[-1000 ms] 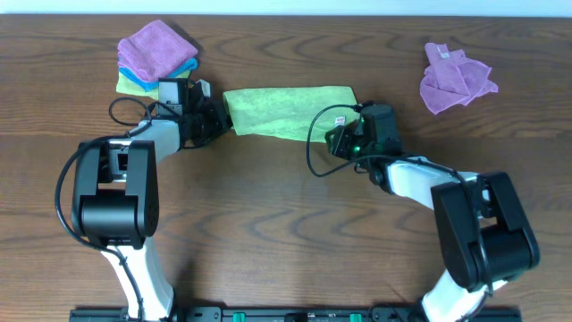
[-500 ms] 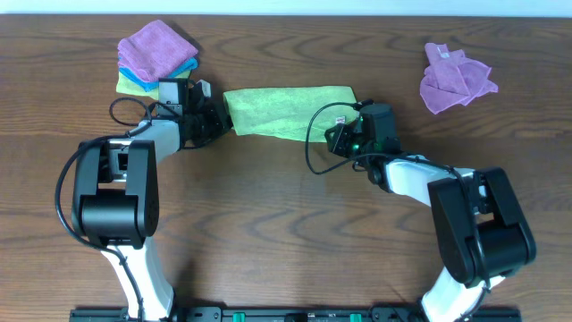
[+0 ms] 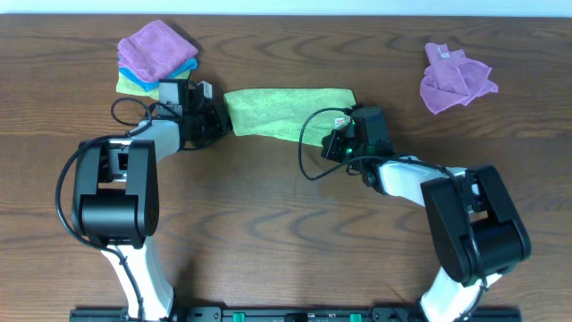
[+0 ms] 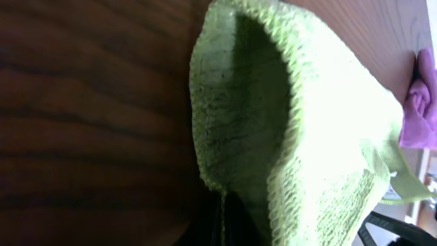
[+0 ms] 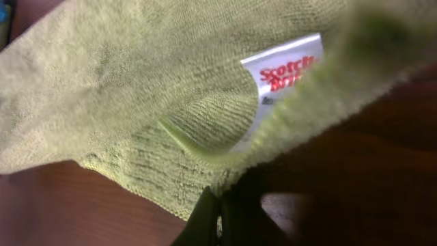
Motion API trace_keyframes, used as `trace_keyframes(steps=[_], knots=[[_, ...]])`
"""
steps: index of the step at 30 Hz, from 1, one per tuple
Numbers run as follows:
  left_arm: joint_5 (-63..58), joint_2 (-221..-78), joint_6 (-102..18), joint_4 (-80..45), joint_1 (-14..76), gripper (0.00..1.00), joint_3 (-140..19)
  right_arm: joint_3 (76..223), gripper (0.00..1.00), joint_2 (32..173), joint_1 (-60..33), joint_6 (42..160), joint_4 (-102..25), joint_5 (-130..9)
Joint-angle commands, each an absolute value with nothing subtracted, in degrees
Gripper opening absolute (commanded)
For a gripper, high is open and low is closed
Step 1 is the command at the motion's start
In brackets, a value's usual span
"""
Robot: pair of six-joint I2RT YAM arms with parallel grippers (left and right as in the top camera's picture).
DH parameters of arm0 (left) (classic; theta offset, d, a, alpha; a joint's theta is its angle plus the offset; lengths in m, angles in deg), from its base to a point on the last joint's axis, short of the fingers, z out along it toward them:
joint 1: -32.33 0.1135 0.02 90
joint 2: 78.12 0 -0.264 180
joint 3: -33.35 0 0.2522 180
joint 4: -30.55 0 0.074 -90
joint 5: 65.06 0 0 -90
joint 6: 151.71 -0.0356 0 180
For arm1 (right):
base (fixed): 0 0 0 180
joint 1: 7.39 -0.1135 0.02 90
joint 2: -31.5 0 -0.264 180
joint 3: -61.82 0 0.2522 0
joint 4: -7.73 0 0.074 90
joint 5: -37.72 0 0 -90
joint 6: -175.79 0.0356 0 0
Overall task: Fold the cloth
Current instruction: 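Lift the cloth with both grippers and lay it flat at table center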
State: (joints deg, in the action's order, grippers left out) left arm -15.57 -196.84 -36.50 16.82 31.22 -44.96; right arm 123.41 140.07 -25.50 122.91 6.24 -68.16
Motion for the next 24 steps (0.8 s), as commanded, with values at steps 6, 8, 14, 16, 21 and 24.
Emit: trace_keyframes(steps=[6,8,14,16,21,24], knots=[[-22.9,-184.6,-37.7,10.9,36.7,0.06,-43.7,122.2,0.01,120.9,-24.0,119.9,-3.0,-71.3],[-23.4,-180.7,-36.0,10.4,36.8,0.06,-43.7,122.2,0.01,116.5,-24.0,120.0,-5.0,-72.9],[-26.3,-171.0,-31.9,10.2,36.8,0.06,-43.7,122.5,0.01,107.2,-24.0,121.6,-8.7,-77.1],[-27.4,-168.4,-30.8,10.2,36.8,0.06,-43.7,122.8,0.01,104.8,-23.9,122.2,-8.9,-77.2],[-27.2,-164.1,-27.8,11.3,36.8,0.06,-43.7,124.4,0.01,102.1,-23.9,122.0,-8.9,-76.3],[-25.2,-164.1,-26.1,12.4,36.6,0.06,-43.7,125.4,0.01,103.4,-23.4,119.3,-8.6,-72.4]])
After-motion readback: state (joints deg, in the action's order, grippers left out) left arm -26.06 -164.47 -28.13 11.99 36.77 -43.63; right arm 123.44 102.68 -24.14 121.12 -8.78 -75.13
